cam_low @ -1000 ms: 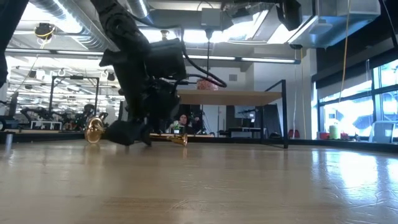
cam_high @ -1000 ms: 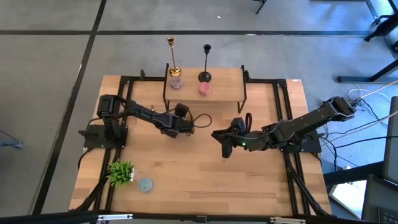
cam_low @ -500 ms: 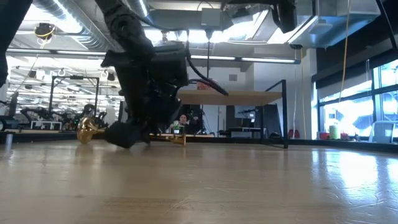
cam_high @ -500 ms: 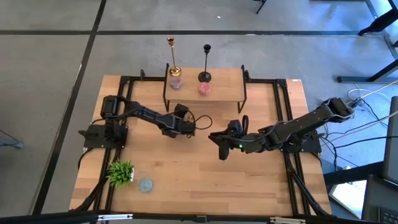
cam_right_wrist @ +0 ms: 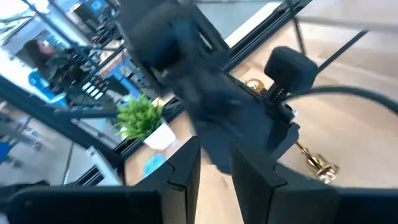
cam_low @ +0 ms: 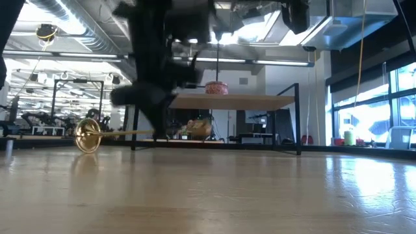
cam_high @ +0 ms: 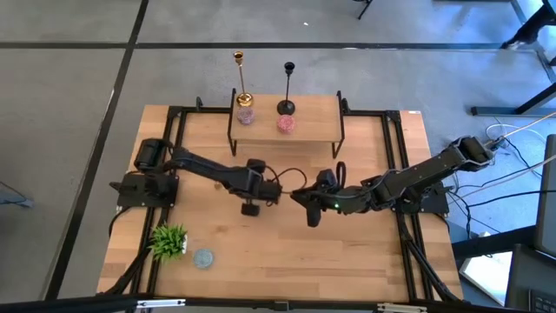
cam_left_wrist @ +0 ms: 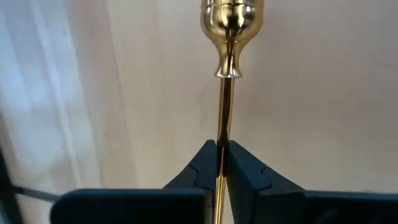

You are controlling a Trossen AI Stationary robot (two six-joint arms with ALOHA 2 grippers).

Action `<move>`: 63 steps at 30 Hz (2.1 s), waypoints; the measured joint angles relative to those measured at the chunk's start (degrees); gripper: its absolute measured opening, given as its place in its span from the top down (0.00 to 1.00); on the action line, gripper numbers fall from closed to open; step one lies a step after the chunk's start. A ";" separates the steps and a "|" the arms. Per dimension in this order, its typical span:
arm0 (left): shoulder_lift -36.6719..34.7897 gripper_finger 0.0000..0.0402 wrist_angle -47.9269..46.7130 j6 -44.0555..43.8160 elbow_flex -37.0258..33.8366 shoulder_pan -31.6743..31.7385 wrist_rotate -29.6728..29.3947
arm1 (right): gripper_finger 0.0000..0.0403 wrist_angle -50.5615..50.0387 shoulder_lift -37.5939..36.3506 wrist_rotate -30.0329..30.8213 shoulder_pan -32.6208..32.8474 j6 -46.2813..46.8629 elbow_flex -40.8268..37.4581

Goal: Pick & Place candle stick holders
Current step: Put the gold candle holder on the shelf

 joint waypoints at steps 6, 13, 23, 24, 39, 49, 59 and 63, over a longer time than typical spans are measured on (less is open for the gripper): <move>-3.86 0.97 -3.85 -17.83 5.25 -4.61 -0.25 | 0.78 0.55 -0.97 -5.17 0.63 -1.64 0.02; -11.53 0.97 -5.02 -40.33 6.05 -7.25 -4.72 | 0.78 2.39 -5.10 -5.13 3.28 -9.08 0.02; -25.10 0.97 8.91 -52.57 6.07 -10.45 -17.66 | 0.78 2.00 -9.67 -5.19 5.76 -12.15 0.04; -25.77 0.97 12.24 -50.57 6.10 -10.45 -18.29 | 0.78 2.25 -9.73 -5.58 5.76 -11.99 0.04; -29.05 0.97 35.11 -34.33 6.07 -1.53 11.87 | 0.66 4.31 -10.82 -18.81 -3.67 -8.30 0.07; -29.31 0.97 42.12 -30.55 6.07 8.05 26.40 | 0.36 13.52 -10.78 -23.04 -9.92 -10.70 0.07; -29.23 0.97 45.61 -31.66 6.07 11.73 34.34 | 0.36 15.80 -9.12 -20.62 -14.00 -12.00 0.07; -28.40 0.97 48.88 -31.33 6.07 11.31 34.35 | 0.37 21.38 -7.19 -24.57 -14.72 -11.98 0.07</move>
